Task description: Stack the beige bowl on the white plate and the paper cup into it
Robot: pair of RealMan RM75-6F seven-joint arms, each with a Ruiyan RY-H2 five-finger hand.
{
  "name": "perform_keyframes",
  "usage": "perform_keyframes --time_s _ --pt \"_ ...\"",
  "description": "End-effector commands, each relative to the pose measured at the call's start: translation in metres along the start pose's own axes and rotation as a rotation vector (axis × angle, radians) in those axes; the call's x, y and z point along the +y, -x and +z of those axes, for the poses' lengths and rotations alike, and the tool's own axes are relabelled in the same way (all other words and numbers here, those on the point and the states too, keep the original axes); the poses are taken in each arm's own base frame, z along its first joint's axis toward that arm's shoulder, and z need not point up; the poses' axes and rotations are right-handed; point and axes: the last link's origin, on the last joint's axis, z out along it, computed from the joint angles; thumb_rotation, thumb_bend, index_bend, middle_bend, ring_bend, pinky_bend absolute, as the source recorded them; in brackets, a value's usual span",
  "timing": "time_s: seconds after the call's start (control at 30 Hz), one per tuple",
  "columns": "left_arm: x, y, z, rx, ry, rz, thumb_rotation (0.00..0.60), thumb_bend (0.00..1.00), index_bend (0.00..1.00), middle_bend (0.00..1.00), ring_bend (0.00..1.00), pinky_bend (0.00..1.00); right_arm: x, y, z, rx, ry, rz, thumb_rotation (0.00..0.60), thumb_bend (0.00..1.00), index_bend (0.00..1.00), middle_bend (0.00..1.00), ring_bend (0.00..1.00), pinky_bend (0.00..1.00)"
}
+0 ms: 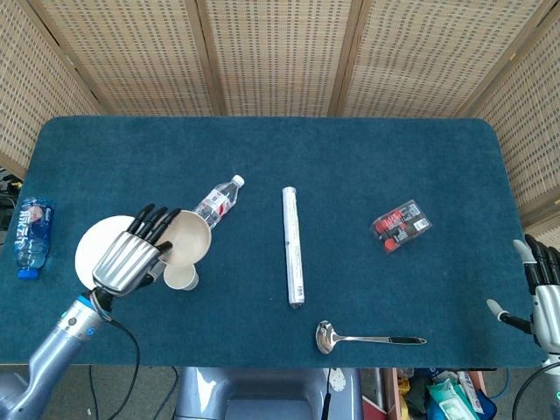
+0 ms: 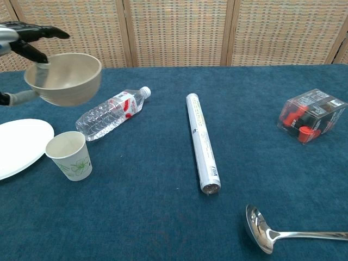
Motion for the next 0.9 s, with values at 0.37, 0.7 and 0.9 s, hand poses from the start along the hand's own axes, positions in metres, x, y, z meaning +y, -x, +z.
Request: perform_keyframes --time_s 0.37,0.7,0.9 --pt "-0.093 0.048 -0.046 -0.112 -0.23 -0.019 0.6 0.42 0.65 0.0 0.0 0.0 -0.005 0.003 0.0 -0.011 -0.012 -0.01 0.6 0.14 0.01 0.0 0.0 0.0" --pt "-0.106 0.103 -0.061 -0.217 -0.28 -0.046 0.6 0.42 0.65 0.0 0.0 0.0 -0.005 0.004 0.0 -0.014 -0.012 -0.011 0.6 0.14 0.01 0.0 0.0 0.0" --pt "-0.109 0.113 -0.058 -0.22 -0.289 -0.035 0.6 0.42 0.65 0.0 0.0 0.0 -0.006 0.004 0.0 -0.015 -0.014 -0.011 0.6 0.14 0.01 0.0 0.0 0.0"
